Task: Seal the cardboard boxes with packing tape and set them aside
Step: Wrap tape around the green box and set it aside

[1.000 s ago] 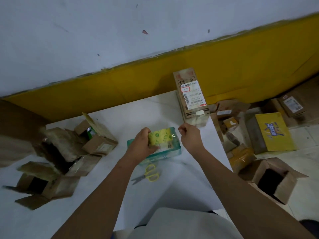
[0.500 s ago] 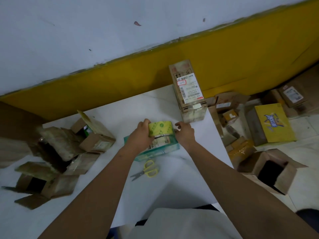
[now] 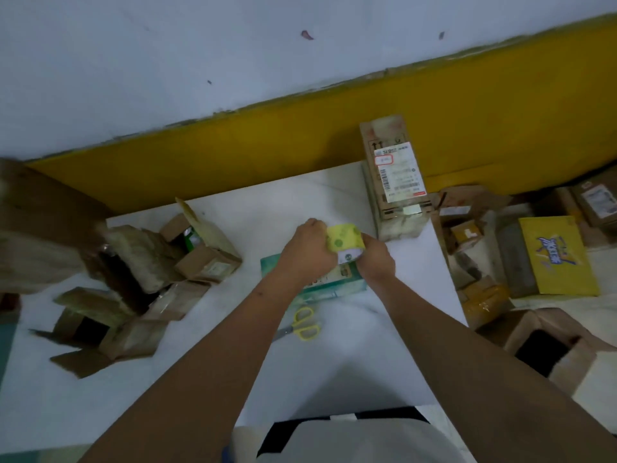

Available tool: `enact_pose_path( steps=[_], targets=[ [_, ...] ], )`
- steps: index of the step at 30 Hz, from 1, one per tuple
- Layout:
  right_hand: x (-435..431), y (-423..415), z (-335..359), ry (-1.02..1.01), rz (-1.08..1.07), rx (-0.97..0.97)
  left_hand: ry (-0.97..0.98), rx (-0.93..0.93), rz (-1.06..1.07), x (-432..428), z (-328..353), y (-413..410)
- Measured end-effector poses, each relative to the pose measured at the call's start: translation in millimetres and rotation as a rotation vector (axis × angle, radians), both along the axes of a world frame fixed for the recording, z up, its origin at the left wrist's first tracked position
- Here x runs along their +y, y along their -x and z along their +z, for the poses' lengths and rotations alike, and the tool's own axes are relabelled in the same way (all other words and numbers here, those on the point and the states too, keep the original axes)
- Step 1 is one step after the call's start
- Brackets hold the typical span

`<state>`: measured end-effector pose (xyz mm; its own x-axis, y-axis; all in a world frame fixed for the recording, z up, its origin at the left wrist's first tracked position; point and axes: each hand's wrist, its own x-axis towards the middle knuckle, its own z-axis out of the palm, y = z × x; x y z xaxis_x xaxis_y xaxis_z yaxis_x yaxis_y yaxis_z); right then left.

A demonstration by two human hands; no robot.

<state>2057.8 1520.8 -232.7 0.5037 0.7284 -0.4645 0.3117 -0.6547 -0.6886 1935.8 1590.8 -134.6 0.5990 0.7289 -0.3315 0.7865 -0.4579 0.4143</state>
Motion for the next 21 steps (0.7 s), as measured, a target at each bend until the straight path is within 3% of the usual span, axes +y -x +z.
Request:
enact_pose_path(
  steps=[4,8,15,21],
  targets=[
    [-0.7,6.3,3.1,0.035,0.095,-0.303,-0.021,-0.053,-0.032,-3.3,16.5,9.9],
    [1.8,10.0,5.9,0.04,0.104,-0.447,-0.199,0.128,-0.184,16.4,33.5,61.0],
    [2.3,13.7,6.3,0.055,0.112,-0.484,-0.467,0.254,-0.325,31.1,25.9,142.5],
    [2.9,14.5,9.8,0.092,0.105,-0.467,-0.402,0.33,-0.338,37.3,-22.4,161.5]
  ],
)
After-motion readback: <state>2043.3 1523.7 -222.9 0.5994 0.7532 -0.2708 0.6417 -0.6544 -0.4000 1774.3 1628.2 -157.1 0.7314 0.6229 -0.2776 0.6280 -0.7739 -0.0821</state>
